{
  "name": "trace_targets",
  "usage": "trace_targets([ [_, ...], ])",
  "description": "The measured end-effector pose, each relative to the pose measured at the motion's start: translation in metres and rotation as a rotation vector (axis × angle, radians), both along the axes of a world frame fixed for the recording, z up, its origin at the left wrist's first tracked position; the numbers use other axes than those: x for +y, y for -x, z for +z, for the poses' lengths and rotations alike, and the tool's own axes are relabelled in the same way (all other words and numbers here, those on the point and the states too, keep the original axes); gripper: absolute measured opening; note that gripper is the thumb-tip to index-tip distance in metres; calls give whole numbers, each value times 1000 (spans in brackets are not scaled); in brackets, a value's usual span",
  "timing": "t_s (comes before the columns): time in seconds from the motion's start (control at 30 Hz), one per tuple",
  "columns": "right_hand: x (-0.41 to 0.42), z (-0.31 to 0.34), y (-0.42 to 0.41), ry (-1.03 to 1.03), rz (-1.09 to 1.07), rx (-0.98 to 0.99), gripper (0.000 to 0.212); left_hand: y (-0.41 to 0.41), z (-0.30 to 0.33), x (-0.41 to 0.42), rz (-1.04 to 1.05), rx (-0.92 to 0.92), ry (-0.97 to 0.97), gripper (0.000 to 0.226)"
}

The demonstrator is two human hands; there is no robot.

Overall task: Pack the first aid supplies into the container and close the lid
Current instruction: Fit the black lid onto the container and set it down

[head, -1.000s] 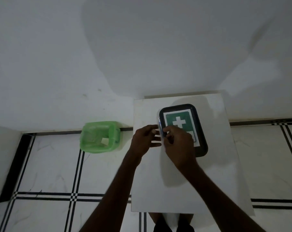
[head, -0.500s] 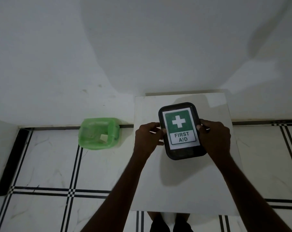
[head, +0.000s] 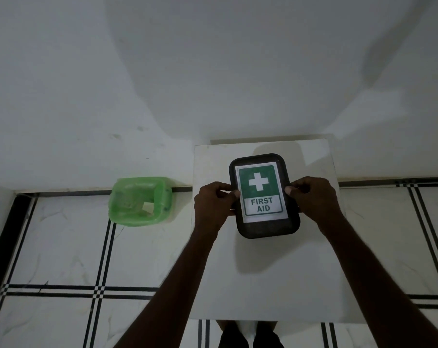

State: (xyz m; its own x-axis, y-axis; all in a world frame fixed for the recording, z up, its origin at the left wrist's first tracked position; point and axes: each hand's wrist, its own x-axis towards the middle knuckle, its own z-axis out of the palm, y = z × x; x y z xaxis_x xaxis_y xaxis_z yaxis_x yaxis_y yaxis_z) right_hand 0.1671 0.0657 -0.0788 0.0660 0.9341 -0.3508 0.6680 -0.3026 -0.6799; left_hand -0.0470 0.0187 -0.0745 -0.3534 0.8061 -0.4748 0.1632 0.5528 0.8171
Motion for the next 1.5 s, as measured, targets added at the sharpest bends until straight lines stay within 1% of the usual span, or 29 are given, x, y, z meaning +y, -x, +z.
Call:
trace_targets([
  [0.07, 4, -3, 0, 89, -12, 54, 15, 0, -1, 1, 29, -35, 30, 20],
  [0.17, 3, -5, 2, 82, -33, 81, 19, 3, -3, 3, 44, -83, 26, 20],
  [0.23, -5, -2, 1, 84, -102, 157, 23, 4, -2, 0, 65, -135, 15, 21],
  [0.3, -19, 0, -5, 167, -159, 246, 30, 4, -1, -10, 68, -202, 54, 25],
  [0.4, -46, 2, -12, 379, -213, 428, 38, 4, 0, -38, -2, -313, 187, 38],
  [0.43, -52, 1, -14, 418, -244, 482, 40, 4, 0, -46, -11, -362, 215, 40],
  [0.5, -60, -1, -18, 455, -302, 575, 43, 2, -1, -57, 34, -436, 225, 39],
  [0.57, -63, -2, -17, 474, -323, 625, 40, 0, -4, -59, 89, -442, 216, 38],
  [0.8, -66, -4, -9, 428, -393, 600, 38, -3, -10, -55, 99, -372, 157, 34],
  [0.9, -65, 0, -11, 439, -330, 521, 38, -1, -10, -52, 49, -355, 179, 38],
  [0.97, -50, 5, -17, 478, -223, 402, 46, 6, -9, -42, -65, -339, 234, 49],
  [1.0, -39, 8, -19, 458, -165, 332, 52, 11, -9, -34, -107, -316, 244, 58],
  [1.07, -10, 13, -20, 321, -95, 203, 62, 16, -5, -11, -126, -264, 196, 75],
  [1.1, 6, 16, -17, 244, -95, 186, 61, 16, -3, 3, -114, -244, 153, 74],
  [1.13, 22, 19, -12, 211, -132, 234, 56, 15, 0, 17, -94, -237, 110, 68],
  [1.2, 48, 19, 1, 252, -219, 389, 46, 8, 4, 44, -40, -253, 54, 54],
  [1.23, 59, 17, 7, 279, -229, 422, 41, 5, 4, 55, -19, -242, 43, 49],
  [1.33, 72, 9, 13, 289, -210, 408, 32, 0, -3, 73, 18, -168, 44, 43],
  [1.5, 75, 3, 15, 265, -227, 386, 28, 5, -9, 82, 28, -145, 59, 41],
])
